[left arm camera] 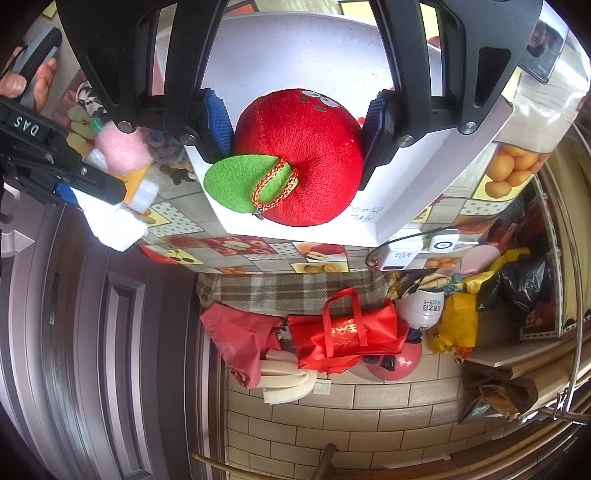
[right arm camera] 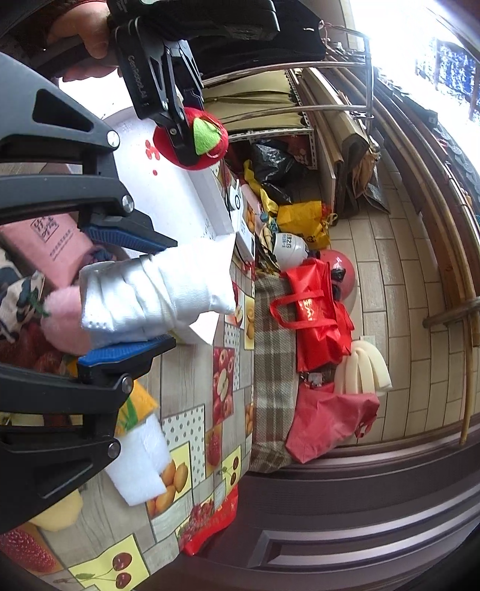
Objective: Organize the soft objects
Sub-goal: 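Carry the red apple and white sock into the white tray with both grippers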
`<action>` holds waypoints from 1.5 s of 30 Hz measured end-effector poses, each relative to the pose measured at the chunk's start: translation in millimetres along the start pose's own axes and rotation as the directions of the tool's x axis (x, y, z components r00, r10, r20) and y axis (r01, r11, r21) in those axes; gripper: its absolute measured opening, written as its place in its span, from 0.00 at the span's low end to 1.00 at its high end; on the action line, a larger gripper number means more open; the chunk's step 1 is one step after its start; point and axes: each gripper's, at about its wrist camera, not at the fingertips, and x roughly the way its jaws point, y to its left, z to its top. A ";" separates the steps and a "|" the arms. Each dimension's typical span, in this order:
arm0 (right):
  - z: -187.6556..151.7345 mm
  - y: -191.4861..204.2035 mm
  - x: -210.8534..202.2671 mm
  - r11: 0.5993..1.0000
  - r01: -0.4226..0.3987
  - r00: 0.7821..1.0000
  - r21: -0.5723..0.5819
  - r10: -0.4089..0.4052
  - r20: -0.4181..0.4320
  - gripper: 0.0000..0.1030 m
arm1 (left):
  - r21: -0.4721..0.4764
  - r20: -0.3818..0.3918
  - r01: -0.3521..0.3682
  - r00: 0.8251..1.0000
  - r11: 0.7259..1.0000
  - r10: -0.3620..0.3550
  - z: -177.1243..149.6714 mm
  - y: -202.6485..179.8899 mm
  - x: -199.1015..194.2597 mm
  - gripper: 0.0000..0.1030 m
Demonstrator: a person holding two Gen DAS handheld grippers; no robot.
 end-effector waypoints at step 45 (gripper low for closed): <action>13.4 51.2 61.2 0.999 -0.009 0.999 -0.046 0.008 -0.031 1.00 | -0.143 -0.137 -0.217 0.971 0.965 0.198 5.7 55.0 42.2 1.00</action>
